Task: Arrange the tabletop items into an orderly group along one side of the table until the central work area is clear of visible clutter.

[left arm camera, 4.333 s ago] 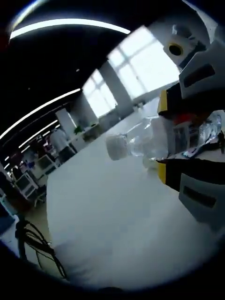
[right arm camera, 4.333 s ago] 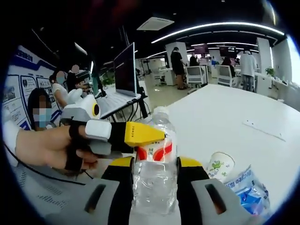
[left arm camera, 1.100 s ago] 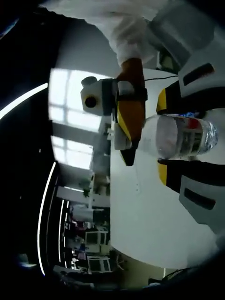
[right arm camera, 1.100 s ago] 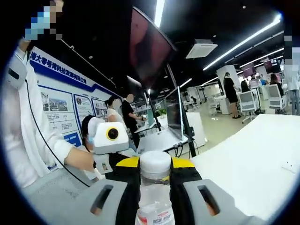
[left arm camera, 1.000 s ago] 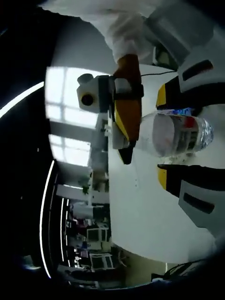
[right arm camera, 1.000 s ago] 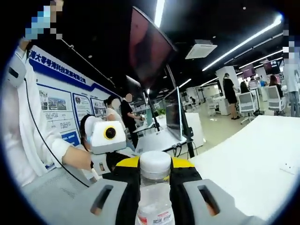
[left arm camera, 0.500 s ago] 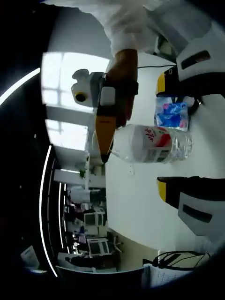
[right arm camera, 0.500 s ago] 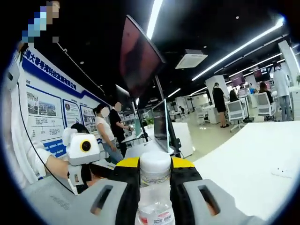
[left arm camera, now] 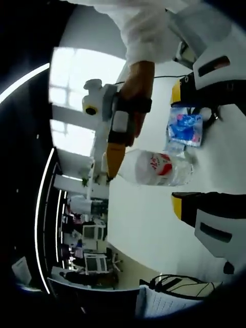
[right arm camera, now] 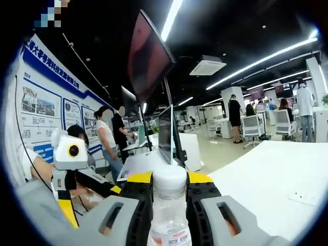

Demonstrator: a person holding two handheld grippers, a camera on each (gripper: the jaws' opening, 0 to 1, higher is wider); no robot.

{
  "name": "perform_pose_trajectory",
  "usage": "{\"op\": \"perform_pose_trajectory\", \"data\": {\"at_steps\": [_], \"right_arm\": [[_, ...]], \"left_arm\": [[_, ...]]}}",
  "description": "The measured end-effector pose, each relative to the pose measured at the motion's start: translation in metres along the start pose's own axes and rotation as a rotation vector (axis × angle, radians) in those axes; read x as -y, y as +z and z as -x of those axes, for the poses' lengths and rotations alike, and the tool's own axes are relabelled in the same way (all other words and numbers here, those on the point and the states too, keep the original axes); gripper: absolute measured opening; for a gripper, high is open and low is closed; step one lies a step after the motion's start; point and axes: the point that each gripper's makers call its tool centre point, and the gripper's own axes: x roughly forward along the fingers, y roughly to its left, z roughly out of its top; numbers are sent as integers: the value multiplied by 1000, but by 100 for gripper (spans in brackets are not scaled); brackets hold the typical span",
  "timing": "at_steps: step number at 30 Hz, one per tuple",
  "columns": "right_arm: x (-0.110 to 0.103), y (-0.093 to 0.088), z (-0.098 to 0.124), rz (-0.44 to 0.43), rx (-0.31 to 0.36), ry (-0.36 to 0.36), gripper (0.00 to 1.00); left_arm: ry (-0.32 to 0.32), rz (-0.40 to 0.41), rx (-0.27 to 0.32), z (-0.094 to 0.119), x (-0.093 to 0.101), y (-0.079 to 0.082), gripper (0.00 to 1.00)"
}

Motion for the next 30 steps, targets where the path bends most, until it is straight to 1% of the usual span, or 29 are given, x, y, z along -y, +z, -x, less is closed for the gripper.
{"op": "perform_pose_trajectory", "data": {"at_steps": [4, 9, 11, 13, 14, 17, 20, 22, 23, 24, 26, 28, 30], "right_arm": [[7, -8, -6, 41, -18, -14, 19], [19, -16, -10, 43, -25, -41, 19], [28, -21, -14, 40, -22, -55, 19], [33, -22, -16, 38, -18, -66, 19], [38, -24, -18, 35, -15, -74, 19], [49, -29, -23, 39, -19, -88, 19], [52, -32, -24, 40, -18, -101, 19], [59, -39, -28, 59, -32, -117, 19], [59, -37, -28, 67, -37, -122, 19], [63, -40, -29, 99, -45, -135, 19], [67, -44, -31, 99, -43, -142, 19], [69, -45, -31, 106, -43, -150, 19], [76, -46, -32, 100, -37, -159, 19]], "left_arm": [[8, 9, -1, 0, -1, -1, 65], [15, 18, -7, 1, -1, -2, 66], [25, 22, -4, 2, -3, -2, 66], [29, 32, -1, 2, -5, -2, 66], [29, 38, 2, 2, -5, -2, 66], [-2, 101, 25, 1, -2, 0, 68], [13, 80, 10, 2, -7, -4, 68], [15, 85, 0, 1, -9, -7, 68], [13, 93, -4, 0, -10, -9, 67], [3, 103, -6, -2, -8, -10, 67], [-4, 105, -12, -4, -8, -11, 67], [-1, 90, -23, -4, -7, -13, 68], [-6, 81, -33, -4, -5, -14, 68]]}}
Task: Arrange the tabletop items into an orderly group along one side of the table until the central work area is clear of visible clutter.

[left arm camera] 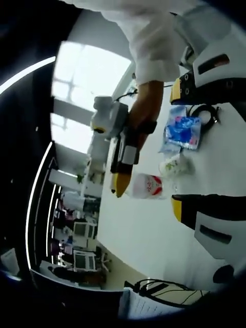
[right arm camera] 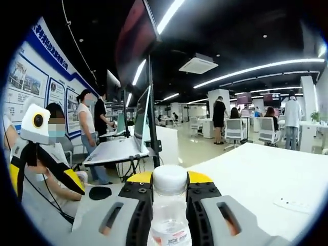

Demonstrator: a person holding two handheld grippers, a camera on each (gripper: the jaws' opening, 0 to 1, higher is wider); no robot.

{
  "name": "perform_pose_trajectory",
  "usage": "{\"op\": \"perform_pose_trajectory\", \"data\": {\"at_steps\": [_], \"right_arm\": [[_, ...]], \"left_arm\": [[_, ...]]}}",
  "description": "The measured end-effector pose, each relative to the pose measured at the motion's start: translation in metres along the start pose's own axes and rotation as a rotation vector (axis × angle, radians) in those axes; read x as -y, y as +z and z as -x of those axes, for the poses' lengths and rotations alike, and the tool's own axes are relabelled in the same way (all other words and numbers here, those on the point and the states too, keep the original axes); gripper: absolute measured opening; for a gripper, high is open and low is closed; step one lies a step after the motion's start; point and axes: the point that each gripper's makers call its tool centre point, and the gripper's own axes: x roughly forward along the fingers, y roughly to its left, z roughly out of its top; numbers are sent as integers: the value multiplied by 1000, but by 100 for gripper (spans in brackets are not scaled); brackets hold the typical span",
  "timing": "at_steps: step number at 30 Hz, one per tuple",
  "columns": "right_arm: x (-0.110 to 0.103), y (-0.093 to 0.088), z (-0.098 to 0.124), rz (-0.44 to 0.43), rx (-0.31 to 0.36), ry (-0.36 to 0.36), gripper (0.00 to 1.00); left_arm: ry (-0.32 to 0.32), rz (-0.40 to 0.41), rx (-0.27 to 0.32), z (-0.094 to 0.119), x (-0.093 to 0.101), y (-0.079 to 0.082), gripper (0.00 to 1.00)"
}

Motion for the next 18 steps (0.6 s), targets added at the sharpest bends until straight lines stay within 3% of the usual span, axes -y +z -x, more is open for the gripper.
{"op": "perform_pose_trajectory", "data": {"at_steps": [7, 18], "right_arm": [[21, -9, -5, -18, 7, -41, 19], [37, -24, -9, -41, -4, -97, 19]], "left_arm": [[-27, -22, -19, -3, 8, -5, 69], [-55, -42, -54, -8, 15, -13, 69]]}}
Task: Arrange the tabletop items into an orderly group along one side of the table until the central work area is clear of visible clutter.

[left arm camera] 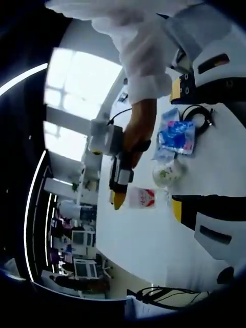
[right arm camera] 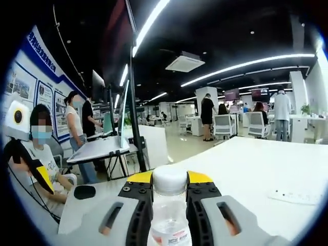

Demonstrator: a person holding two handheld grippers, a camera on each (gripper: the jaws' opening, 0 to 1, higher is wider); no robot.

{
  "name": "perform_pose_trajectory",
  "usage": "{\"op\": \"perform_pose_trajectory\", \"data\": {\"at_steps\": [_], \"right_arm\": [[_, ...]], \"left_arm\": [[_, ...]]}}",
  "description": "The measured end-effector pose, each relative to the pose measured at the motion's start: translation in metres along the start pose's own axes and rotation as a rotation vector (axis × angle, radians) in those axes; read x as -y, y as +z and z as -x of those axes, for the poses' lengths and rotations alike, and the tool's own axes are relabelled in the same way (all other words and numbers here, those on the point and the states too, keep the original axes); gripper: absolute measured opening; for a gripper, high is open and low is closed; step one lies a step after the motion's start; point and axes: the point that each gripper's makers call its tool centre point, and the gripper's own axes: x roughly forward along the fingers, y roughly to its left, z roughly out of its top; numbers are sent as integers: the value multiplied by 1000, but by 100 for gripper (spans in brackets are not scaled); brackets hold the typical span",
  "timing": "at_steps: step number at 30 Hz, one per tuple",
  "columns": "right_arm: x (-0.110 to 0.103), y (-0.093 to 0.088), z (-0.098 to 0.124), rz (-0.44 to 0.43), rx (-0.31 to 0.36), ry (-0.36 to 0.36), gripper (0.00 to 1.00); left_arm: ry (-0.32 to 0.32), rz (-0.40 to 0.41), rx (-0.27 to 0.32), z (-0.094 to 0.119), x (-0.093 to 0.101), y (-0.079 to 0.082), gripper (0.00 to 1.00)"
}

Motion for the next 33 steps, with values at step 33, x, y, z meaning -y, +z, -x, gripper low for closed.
{"op": "perform_pose_trajectory", "data": {"at_steps": [33], "right_arm": [[-15, -16, 15, 88, 59, 19, 20]], "left_arm": [[-23, 21, -12, -5, 4, -4, 68]]}}
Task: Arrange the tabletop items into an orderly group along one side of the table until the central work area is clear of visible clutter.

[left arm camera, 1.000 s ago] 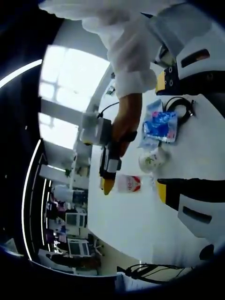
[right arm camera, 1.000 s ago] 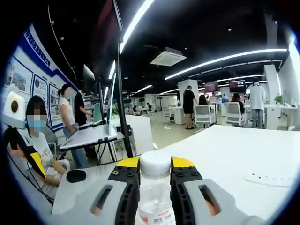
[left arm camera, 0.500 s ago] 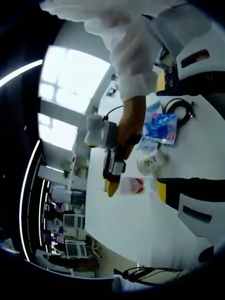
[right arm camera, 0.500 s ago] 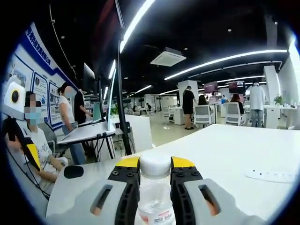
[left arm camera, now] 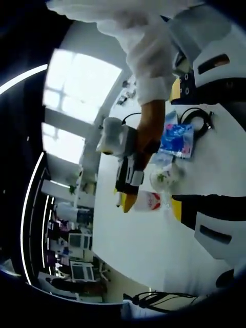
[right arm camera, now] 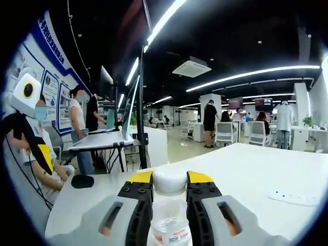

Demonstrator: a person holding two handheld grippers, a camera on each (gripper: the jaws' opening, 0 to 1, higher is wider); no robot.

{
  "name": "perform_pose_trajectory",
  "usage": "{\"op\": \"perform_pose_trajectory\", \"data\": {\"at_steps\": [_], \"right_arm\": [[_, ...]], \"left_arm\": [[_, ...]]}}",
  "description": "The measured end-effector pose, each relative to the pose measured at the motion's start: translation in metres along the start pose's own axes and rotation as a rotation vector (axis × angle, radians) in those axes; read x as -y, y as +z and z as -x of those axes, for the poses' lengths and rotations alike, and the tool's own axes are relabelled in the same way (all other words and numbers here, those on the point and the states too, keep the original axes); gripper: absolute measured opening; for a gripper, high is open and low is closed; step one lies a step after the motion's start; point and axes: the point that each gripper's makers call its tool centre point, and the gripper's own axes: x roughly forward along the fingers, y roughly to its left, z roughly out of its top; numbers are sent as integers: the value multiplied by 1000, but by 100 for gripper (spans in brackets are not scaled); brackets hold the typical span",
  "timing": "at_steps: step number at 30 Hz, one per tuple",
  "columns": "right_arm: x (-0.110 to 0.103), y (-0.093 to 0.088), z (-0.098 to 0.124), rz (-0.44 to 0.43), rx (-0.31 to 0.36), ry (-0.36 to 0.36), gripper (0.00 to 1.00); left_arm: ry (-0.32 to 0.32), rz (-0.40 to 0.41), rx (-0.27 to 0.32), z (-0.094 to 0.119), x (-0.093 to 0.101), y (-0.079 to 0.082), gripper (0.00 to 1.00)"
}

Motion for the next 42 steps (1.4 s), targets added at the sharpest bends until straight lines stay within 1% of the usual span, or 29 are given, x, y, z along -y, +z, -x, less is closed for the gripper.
{"op": "perform_pose_trajectory", "data": {"at_steps": [11, 16, 18, 19, 20, 21, 22, 23, 26, 28, 31, 33, 36, 38, 40, 42], "right_arm": [[-3, 1, 1, 2, -13, 9, 20], [1, -2, -1, -8, -17, 9, 21], [0, -3, -1, -57, -31, 8, 21], [1, -3, -1, -58, -35, 5, 22], [3, -4, -1, -68, -48, -1, 24], [4, -3, -1, -74, -54, -6, 27], [4, 0, 1, -77, -49, -11, 33], [5, 0, 1, -82, -46, -16, 37], [9, 7, 4, -91, -40, -7, 44], [6, 15, 10, -110, -37, 13, 48], [17, 8, 19, -117, -63, 7, 53], [22, 5, 29, -115, -81, -4, 52], [27, 2, 38, -123, -101, -10, 52], [34, 0, 47, -117, -122, -30, 51], [36, 2, 56, -122, -118, -40, 51], [37, 1, 59, -129, -120, -44, 51]], "left_arm": [[2, 4, 3, 1, 1, 0, 68], [9, 7, -1, 1, 0, -1, 68], [14, 1, 5, 2, -2, 0, 68], [15, 3, 6, 2, -2, 0, 68], [18, 8, 5, 2, -3, 0, 68], [20, 9, 3, 2, -3, -1, 68], [21, 12, 3, 2, -3, -1, 68], [22, 14, 5, 2, -4, -1, 69], [35, 17, 11, 4, -6, 0, 71], [50, 19, 15, 5, -9, 1, 75], [66, 34, 25, 6, -13, 2, 80], [68, 46, 27, 6, -13, 2, 80], [75, 50, 31, 6, -15, 3, 81], [73, 53, 29, 6, -14, 3, 81], [70, 49, 30, 6, -13, 3, 81], [64, 48, 30, 5, -12, 4, 81]]}}
